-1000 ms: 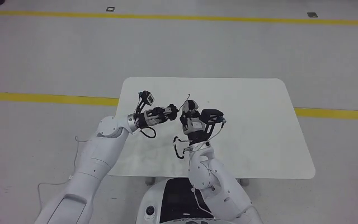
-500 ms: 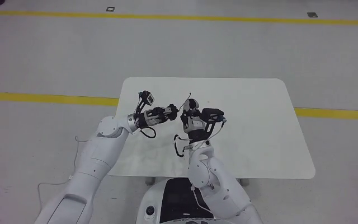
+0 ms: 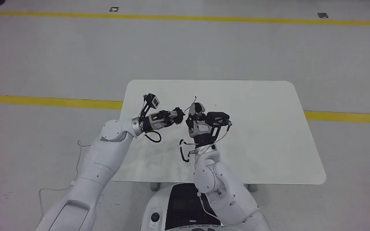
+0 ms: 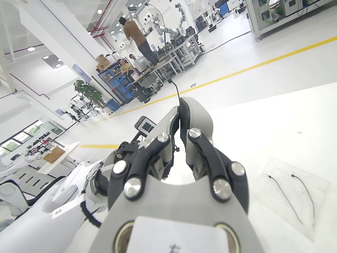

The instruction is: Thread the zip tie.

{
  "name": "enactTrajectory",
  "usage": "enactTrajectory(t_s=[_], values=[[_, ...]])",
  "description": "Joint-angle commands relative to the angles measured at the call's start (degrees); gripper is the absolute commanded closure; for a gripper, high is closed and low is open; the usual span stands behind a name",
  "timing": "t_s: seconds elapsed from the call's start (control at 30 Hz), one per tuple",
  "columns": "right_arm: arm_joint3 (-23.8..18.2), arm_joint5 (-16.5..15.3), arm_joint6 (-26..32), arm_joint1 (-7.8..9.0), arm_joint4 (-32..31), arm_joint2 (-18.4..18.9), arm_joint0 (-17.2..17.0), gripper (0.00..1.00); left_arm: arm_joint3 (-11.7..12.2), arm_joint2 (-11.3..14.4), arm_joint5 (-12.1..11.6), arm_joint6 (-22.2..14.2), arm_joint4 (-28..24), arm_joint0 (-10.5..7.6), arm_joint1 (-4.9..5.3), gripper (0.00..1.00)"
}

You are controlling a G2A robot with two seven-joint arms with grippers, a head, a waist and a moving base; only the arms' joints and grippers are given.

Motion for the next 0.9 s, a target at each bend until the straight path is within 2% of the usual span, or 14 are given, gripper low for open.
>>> enactTrajectory(t_s=[0.0,0.4,0.87], values=[[-0.07,0.02,-0.02,0.03,-0.23,0.17,-0.12,1.00,0.00,0.00,0.00,0.00,0.00,0.00,0.00,1.00],[-1.18,-0.28,0.64,0.28,-1.08,1.27,-0.89,1.00,0.00,0.00,0.00,0.00,0.00,0.00,0.00,1.00],[-1.77,-1.93,0.54,0.17,0.80,0.69,-1.26,1.00,0.00,0.00,0.00,0.00,0.00,0.00,0.00,1.00]])
